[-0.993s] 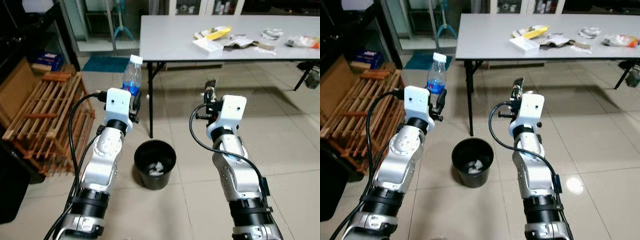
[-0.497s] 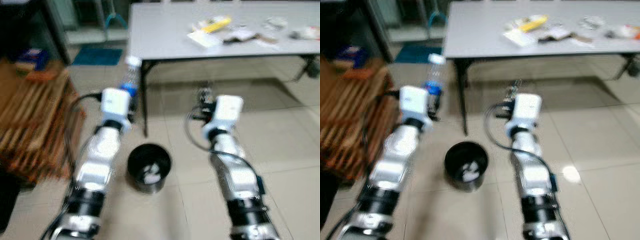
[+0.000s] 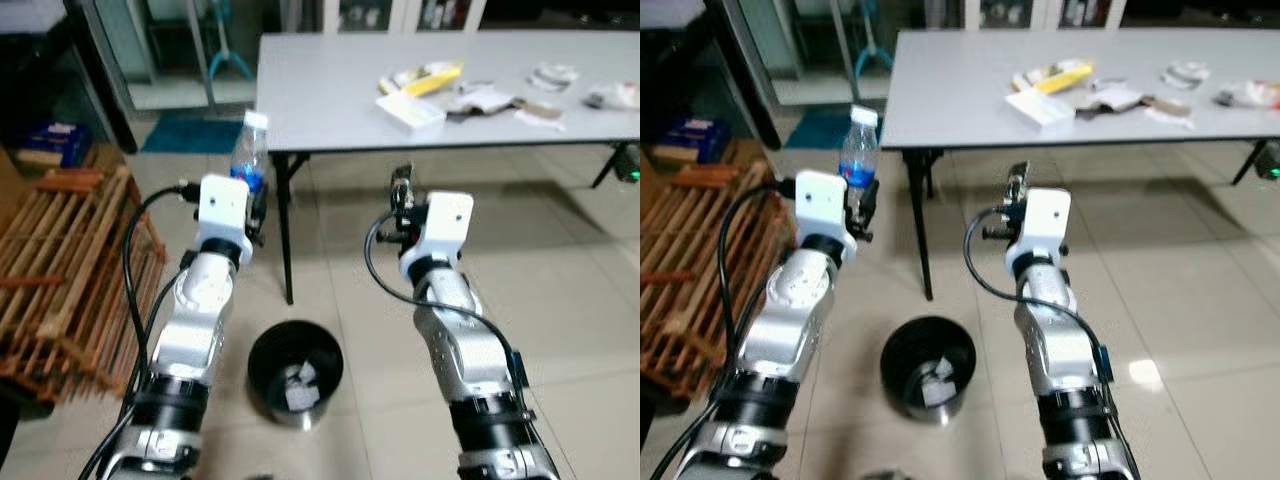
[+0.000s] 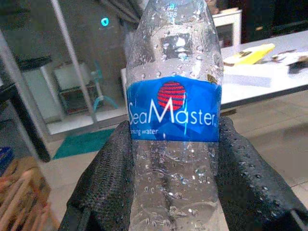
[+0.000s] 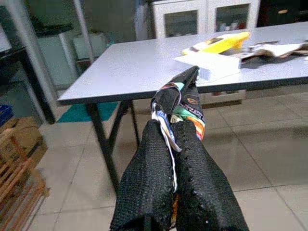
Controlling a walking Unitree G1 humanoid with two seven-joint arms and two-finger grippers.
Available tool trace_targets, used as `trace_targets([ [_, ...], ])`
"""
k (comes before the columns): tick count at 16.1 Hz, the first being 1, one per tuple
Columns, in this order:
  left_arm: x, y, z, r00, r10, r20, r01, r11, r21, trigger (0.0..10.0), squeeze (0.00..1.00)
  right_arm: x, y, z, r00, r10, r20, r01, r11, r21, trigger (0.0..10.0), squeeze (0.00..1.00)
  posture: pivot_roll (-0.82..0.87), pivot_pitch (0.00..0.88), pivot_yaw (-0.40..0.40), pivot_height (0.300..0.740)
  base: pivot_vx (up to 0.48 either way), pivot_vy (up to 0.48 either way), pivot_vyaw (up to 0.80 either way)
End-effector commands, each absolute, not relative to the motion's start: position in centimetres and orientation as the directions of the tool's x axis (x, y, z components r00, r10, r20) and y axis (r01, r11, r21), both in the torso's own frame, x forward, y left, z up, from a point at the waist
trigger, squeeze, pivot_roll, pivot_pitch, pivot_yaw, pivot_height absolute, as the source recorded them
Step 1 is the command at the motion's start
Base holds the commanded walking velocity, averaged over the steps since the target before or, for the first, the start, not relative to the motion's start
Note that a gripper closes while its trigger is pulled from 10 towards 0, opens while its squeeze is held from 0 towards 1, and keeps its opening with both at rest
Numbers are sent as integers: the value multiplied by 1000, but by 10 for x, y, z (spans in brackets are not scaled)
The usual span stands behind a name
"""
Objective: Picking trash to rubbish bin
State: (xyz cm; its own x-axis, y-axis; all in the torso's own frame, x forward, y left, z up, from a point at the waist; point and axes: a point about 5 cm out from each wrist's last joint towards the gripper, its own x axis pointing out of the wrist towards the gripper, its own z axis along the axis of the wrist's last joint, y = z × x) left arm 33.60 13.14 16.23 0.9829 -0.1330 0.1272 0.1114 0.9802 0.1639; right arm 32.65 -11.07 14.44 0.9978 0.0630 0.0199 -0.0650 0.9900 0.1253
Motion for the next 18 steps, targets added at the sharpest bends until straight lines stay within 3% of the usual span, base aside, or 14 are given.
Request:
trace_targets([
  [1,337,125,167,979,-150,140,127,978,163,10000,0,327,-119,145,999,37,21,-40,991,127,10000,0,33,54,10,740,439,0,0],
  [15,335,124,165,980,-149,135,126,979,161,10000,0,325,-118,145,999,43,18,-45,991,129,10000,0,31,64,7,740,436,0,0],
  [18,334,123,164,977,-146,153,125,983,137,10000,0,325,-118,145,999,45,17,-47,991,129,10000,0,29,64,5,740,220,0,0],
])
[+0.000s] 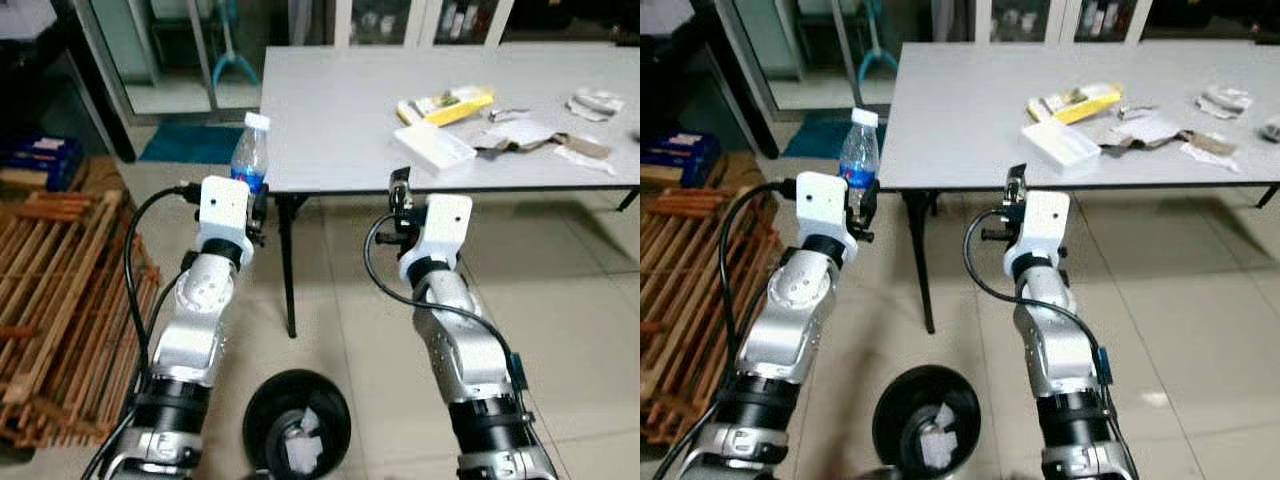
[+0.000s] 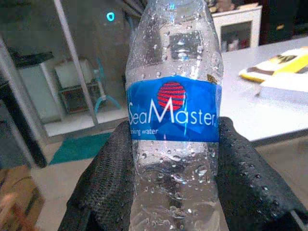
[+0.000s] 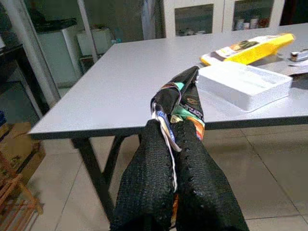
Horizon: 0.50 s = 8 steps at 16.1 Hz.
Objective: Picking trash to rubbish bin
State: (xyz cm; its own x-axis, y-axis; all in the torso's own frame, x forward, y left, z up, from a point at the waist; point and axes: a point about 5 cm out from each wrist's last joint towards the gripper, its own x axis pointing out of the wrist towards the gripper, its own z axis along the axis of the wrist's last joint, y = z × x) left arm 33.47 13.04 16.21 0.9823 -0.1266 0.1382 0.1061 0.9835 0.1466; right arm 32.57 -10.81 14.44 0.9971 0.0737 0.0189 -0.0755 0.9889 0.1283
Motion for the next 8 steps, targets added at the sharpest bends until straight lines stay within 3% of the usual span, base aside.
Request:
trace_targets([
  [1,334,121,158,979,-157,129,139,980,142,10000,0,325,-118,145,999,45,17,-47,991,129,10000,0,26,62,5,740,0,0,0],
  [3,333,118,141,981,-184,55,175,975,133,10000,0,325,-118,145,999,46,17,-48,991,128,10000,0,27,60,3,740,0,0,0],
  [4,331,112,110,968,-237,-78,244,964,108,10000,0,325,-118,145,999,47,16,-48,991,126,10000,0,23,61,2,740,0,0,0],
  [5,325,105,79,924,-309,-227,338,936,102,10000,0,325,-118,145,999,48,16,-50,991,124,10000,0,22,61,1,740,0,0,0],
  [8,308,93,27,821,-353,-449,433,897,89,10000,0,325,-117,146,998,52,19,-54,991,122,10000,0,3,59,3,740,0,0,0],
])
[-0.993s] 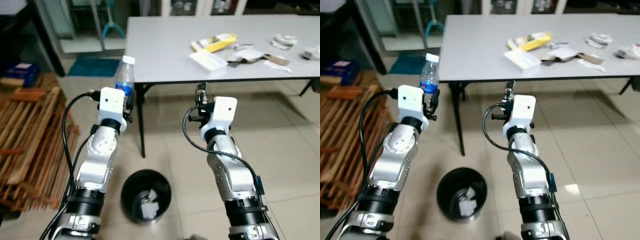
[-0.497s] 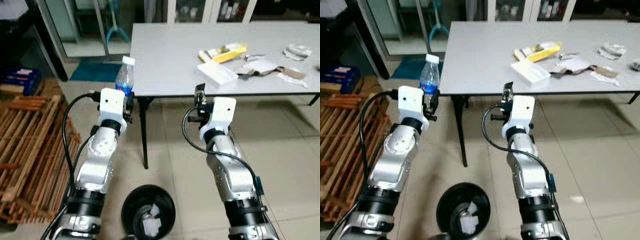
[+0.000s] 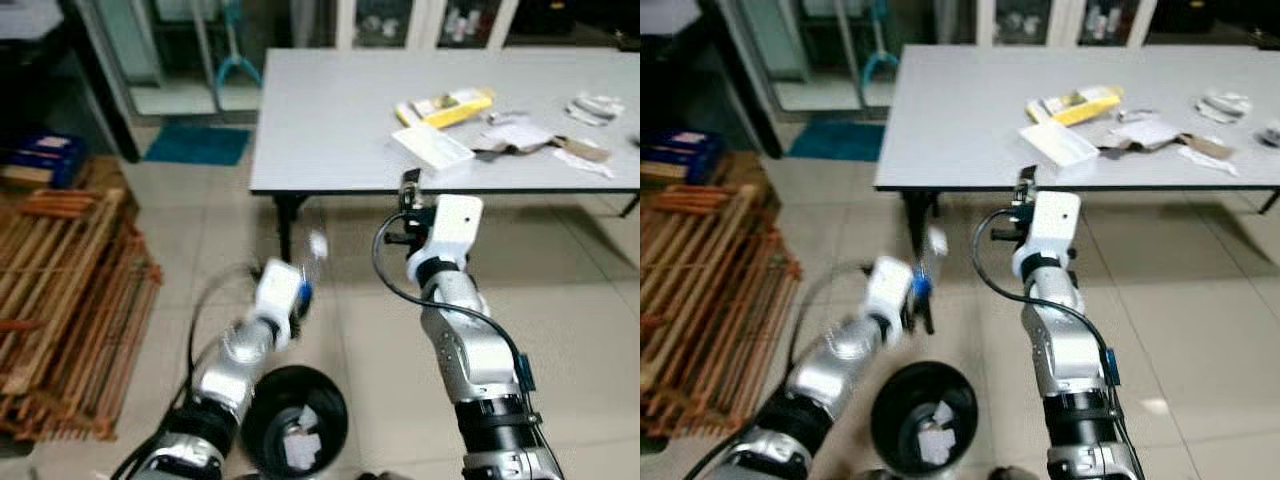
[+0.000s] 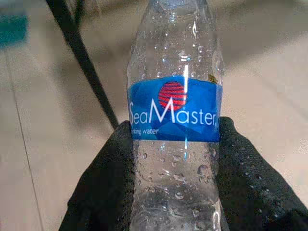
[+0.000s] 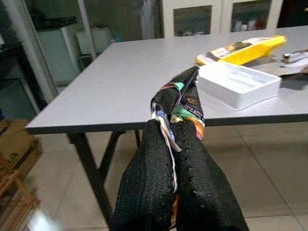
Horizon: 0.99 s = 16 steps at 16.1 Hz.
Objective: Picking trash to rubbish bin
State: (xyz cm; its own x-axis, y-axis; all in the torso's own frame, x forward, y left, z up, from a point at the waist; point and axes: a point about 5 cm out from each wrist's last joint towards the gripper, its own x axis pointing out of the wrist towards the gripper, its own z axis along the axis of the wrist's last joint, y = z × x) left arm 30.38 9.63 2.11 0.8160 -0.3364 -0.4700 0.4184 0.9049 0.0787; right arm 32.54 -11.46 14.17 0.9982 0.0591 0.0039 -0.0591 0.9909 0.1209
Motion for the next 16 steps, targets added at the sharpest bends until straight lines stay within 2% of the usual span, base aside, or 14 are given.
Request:
trace_targets([
  [1,300,89,12,780,-354,-517,461,883,91,10000,0,325,-118,147,999,50,20,-52,991,121,10000,0,-7,60,2,740,0,0,0],
  [4,283,86,-12,714,-339,-613,482,873,78,10000,0,323,-122,148,999,41,22,-43,992,116,10000,0,-25,65,-1,740,0,0,0],
  [8,278,91,-20,707,-304,-639,477,872,112,10000,0,322,-123,149,999,42,20,-44,993,112,10000,0,-23,75,-8,740,0,0,0],
  [9,282,94,-18,720,-286,-633,469,872,140,10000,627,322,-122,148,999,44,18,-45,993,113,10000,0,-21,77,-8,740,0,0,0],
  [10,284,96,-16,727,-270,-631,460,874,155,10000,1000,322,-122,148,999,45,17,-46,992,115,10000,0,-20,78,-7,740,0,0,0],
  [16,288,98,-13,738,-271,-618,459,873,165,10000,1000,322,-122,148,999,39,16,-41,992,118,10000,0,-23,79,-1,740,0,0,0],
])
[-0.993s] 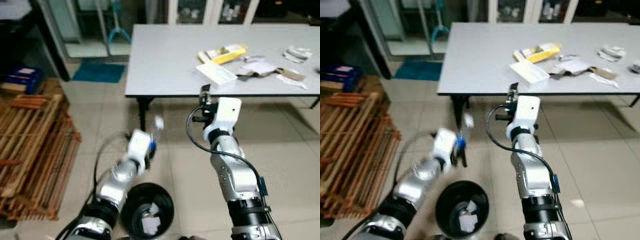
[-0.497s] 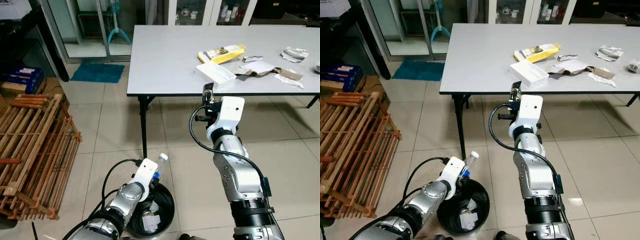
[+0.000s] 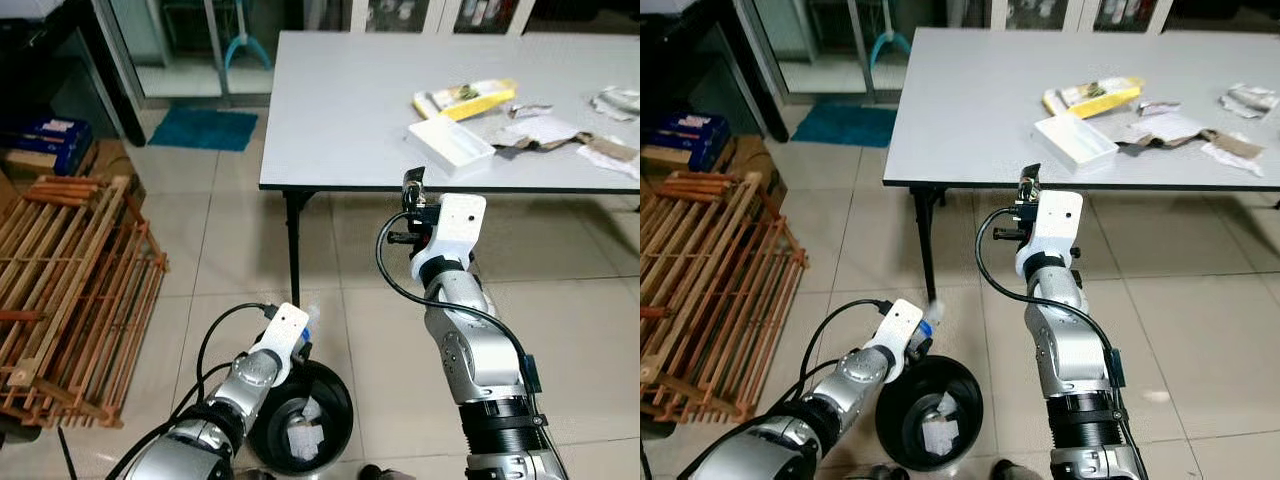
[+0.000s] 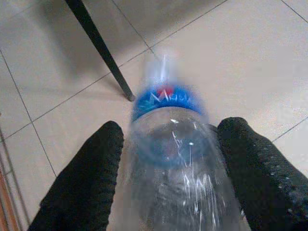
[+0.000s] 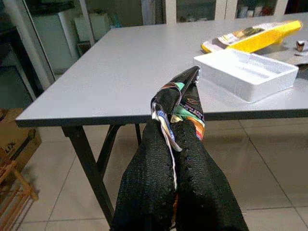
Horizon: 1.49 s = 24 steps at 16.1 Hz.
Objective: Picking trash to rubbish bin
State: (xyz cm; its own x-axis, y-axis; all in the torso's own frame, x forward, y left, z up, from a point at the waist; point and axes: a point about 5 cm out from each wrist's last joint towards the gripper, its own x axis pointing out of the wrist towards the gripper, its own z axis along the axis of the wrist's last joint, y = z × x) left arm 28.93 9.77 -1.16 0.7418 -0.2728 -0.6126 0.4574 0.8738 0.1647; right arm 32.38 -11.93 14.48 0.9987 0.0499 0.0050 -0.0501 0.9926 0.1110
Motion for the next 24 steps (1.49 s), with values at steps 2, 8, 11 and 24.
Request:
trace_targets([
  [2,288,96,-13,739,-278,-613,464,870,165,10000,1000,322,-122,148,999,38,16,-39,992,119,10000,0,-21,79,0,740,0,0,0],
  [8,291,100,-10,748,-280,-601,455,876,159,10000,0,323,-121,148,999,38,15,-39,991,124,10000,0,-16,79,1,740,0,0,0],
  [11,292,108,-10,768,-250,-590,409,900,150,10000,0,323,-121,148,999,37,15,-39,991,126,10000,0,-13,80,2,740,0,0,0],
  [24,317,135,30,936,-156,-314,201,973,113,10000,0,325,-118,141,999,46,-11,-44,991,127,10000,0,12,68,4,740,0,32,0],
])
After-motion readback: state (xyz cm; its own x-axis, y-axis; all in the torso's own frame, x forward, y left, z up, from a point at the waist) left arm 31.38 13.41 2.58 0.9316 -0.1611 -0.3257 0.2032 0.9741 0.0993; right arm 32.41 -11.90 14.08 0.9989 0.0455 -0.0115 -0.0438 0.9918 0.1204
